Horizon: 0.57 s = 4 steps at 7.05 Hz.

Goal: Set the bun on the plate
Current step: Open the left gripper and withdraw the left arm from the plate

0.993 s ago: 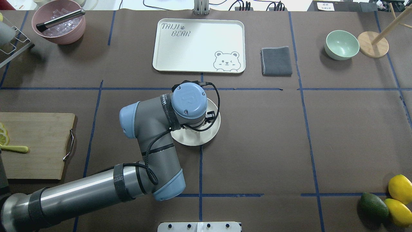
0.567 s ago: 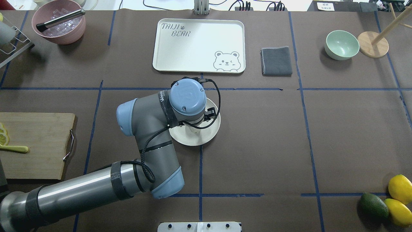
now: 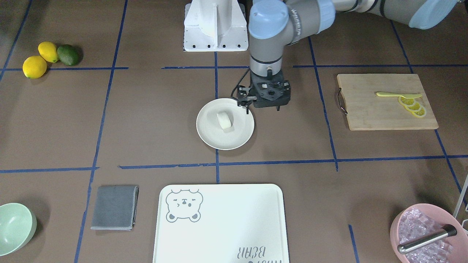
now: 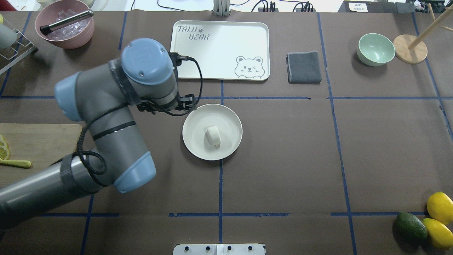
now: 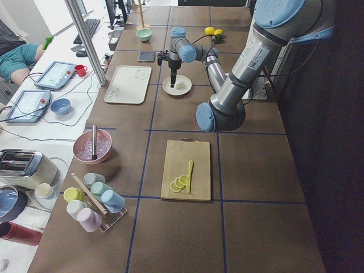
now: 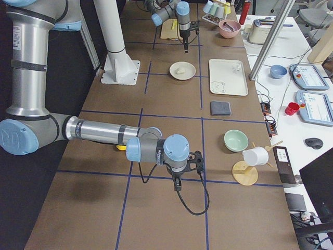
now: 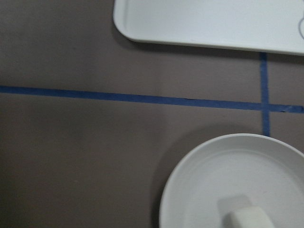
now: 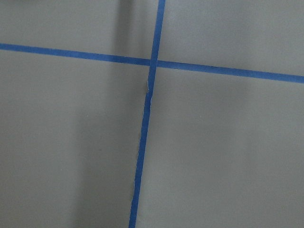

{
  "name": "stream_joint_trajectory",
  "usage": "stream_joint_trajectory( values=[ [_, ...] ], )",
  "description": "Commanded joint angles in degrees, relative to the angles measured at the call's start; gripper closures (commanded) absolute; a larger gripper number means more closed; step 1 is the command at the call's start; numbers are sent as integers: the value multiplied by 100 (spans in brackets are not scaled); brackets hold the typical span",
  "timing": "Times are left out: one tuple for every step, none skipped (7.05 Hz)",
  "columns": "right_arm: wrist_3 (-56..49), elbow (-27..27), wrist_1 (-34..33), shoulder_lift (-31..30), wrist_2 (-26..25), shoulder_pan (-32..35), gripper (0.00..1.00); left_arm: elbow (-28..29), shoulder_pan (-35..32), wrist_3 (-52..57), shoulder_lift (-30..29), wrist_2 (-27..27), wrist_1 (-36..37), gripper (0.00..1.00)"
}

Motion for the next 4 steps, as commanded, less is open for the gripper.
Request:
stream_joint_trajectory(
  values=[
    [237, 13, 14, 170, 39, -20, 0, -604, -1017, 1689, 995, -894, 193, 0],
    [237, -5, -4, 249, 31, -29, 0, -693, -1596, 2611, 1495, -1281, 202, 0],
    [245, -5, -22, 285, 39, -38, 0, -694, -2220, 3525, 1927, -1702, 210, 0],
    [254, -5, -22, 294, 40, -47, 0, -642, -2826, 4431, 2323, -1993, 219, 0]
  ],
)
